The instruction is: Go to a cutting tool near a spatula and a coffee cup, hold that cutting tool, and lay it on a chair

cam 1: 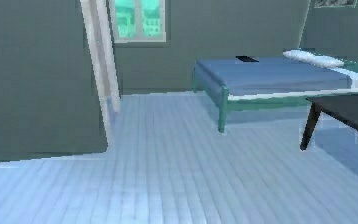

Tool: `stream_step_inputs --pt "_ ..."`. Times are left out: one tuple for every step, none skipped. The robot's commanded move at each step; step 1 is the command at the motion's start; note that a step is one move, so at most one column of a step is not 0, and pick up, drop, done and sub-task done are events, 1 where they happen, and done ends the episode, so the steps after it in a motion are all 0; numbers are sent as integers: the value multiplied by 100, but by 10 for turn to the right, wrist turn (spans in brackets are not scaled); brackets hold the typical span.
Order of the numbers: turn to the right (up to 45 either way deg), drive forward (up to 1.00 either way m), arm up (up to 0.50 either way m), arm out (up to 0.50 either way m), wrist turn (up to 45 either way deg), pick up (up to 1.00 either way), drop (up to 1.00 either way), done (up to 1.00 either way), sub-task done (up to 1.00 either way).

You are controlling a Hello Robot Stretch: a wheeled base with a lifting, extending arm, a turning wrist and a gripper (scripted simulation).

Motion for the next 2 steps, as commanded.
stream_step_inputs --pt "-30 0 0 0 0 0 0 0 0" --pt "0 100 0 0 0 0 0 0 0"
